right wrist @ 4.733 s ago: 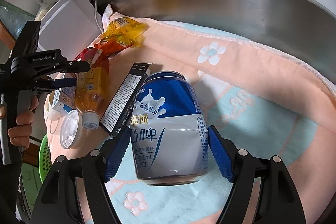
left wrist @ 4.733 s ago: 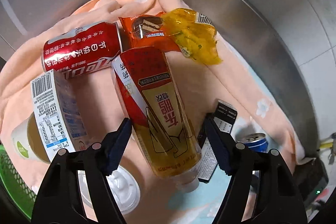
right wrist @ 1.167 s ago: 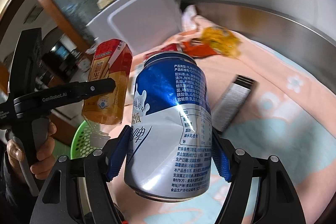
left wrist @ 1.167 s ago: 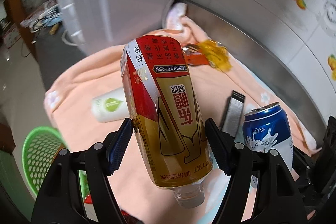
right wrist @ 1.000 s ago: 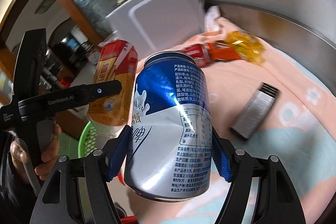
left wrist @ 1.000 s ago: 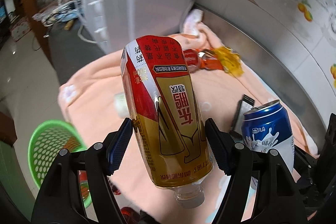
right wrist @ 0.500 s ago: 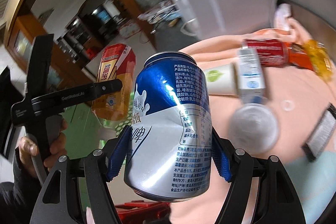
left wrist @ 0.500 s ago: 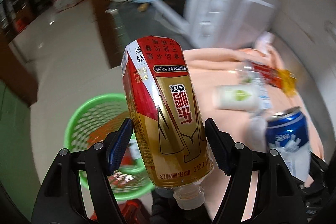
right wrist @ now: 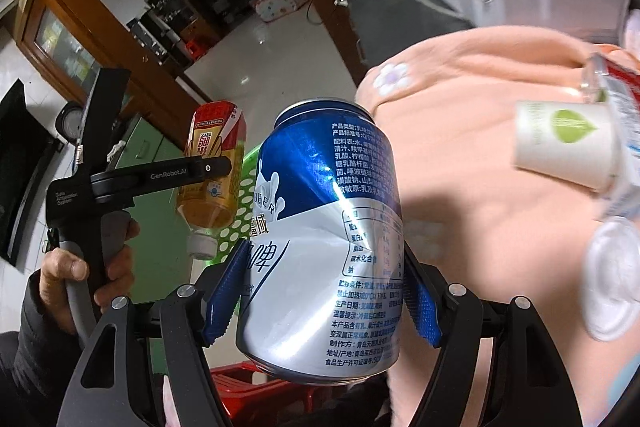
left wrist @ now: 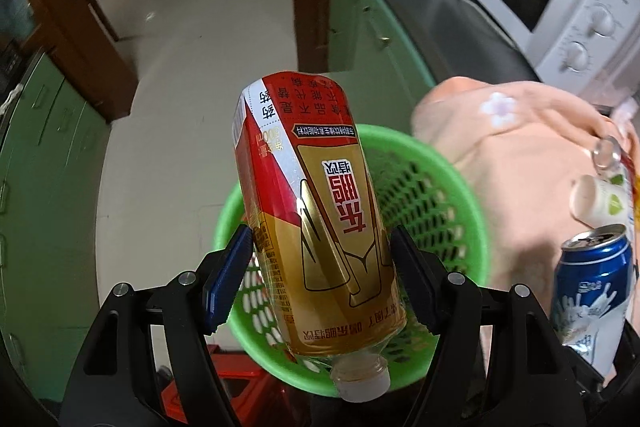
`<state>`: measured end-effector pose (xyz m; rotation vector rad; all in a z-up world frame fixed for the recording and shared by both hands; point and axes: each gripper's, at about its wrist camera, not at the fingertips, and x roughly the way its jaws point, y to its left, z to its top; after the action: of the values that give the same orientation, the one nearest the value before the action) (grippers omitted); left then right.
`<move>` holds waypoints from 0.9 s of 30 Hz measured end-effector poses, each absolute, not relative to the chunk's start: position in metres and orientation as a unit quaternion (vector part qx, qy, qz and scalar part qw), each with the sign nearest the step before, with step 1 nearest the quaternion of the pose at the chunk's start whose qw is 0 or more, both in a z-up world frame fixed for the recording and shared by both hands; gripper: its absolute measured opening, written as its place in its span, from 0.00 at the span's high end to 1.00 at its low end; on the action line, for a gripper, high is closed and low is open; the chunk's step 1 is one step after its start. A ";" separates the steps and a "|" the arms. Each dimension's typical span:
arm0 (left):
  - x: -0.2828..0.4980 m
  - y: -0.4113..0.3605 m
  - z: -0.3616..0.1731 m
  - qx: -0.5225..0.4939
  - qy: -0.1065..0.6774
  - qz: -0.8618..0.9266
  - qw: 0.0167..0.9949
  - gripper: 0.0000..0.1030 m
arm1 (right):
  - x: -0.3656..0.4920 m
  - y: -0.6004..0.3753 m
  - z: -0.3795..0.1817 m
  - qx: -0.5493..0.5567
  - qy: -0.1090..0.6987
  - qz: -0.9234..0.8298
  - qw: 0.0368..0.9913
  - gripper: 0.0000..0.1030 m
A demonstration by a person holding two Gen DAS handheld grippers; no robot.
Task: Collect trash
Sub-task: 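Open the left gripper over the basket while the right gripper releases the can, then move both open grippers back over the trash on the towel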
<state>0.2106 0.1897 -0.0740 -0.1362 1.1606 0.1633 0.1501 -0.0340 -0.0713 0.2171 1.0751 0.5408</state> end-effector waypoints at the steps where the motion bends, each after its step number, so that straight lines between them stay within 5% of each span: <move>1: 0.210 0.192 -0.075 -0.064 0.547 0.081 0.831 0.33 | 0.152 -0.031 -0.076 0.103 0.508 0.257 0.815 0.33; 9: 0.207 0.216 -0.073 -0.081 0.544 0.098 0.829 0.27 | 0.176 0.001 -0.105 0.125 0.532 0.275 0.791 0.32; 12: 0.208 0.220 -0.071 -0.090 0.542 0.099 0.830 0.25 | 0.175 0.003 -0.109 0.128 0.530 0.280 0.790 0.25; 27: 0.201 0.151 -0.049 -0.073 0.527 0.036 0.846 0.24 | 0.135 -0.086 -0.070 0.104 0.489 0.219 0.838 0.24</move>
<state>0.2014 0.1508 -0.0490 -0.1536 1.1122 0.0749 0.1351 -0.0859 -0.0697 0.2206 1.0346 0.4639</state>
